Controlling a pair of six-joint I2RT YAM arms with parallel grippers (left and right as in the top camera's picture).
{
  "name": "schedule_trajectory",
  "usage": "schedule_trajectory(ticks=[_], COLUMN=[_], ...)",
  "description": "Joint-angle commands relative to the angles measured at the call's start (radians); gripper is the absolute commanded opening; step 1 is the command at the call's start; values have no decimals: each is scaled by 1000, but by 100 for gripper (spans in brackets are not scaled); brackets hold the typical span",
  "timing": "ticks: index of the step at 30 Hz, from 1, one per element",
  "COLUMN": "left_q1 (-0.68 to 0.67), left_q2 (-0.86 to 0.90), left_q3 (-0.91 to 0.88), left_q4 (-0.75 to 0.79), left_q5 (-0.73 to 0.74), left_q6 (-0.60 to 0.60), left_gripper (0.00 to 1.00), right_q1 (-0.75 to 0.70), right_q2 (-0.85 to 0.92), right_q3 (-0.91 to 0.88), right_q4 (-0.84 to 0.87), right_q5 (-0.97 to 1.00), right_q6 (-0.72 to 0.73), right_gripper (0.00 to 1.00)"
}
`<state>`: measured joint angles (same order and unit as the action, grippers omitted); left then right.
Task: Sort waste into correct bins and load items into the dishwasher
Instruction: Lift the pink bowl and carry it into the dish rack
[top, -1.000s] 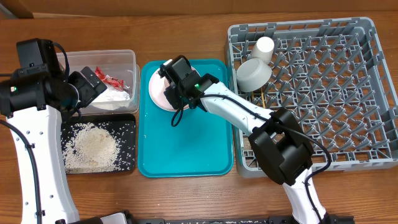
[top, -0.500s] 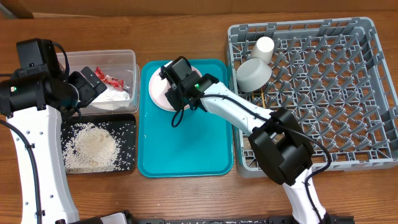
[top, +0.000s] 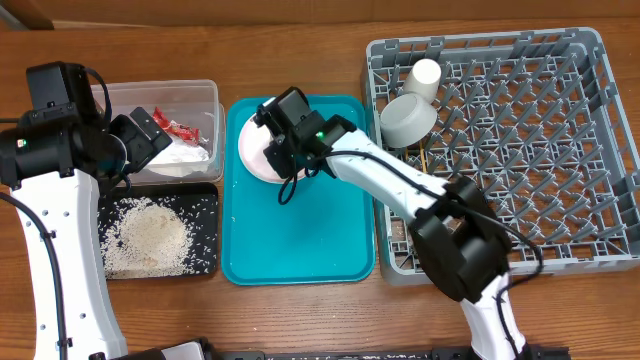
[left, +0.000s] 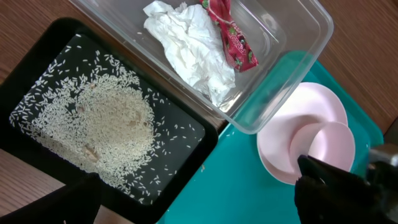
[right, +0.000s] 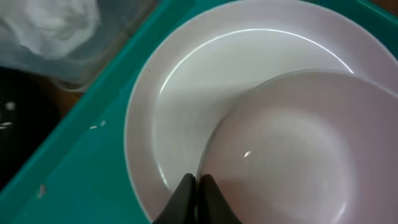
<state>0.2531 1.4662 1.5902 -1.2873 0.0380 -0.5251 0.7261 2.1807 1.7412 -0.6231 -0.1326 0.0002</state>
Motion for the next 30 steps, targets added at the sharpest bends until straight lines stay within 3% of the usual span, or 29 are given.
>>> schedule_trajectory(ticks=[1, 8, 14, 18, 25, 30], left_q1=[2, 2, 2, 2, 2, 2], left_q2=[5, 5, 5, 5, 5, 5], left_q3=[-2, -2, -2, -2, -2, -2], left_q4=[2, 2, 2, 2, 2, 2], left_q5=[3, 3, 4, 4, 4, 3], left_q6=[-3, -3, -3, -3, -3, -3], left_gripper=[100, 100, 100, 100, 100, 100], right_q1=[1, -34, -135, -262, -510, -671], right_q2=[-190, -411, -519, -557, -570, -570], right_q3=[41, 40, 40, 40, 26, -77], right_q4=[-23, -247, -492, -598, -711, -761], right_q5=[-104, -109, -163, -377, -853, -1129], right_q6=[16, 185, 240, 208, 27, -126], right_gripper=[4, 4, 4, 4, 4, 4])
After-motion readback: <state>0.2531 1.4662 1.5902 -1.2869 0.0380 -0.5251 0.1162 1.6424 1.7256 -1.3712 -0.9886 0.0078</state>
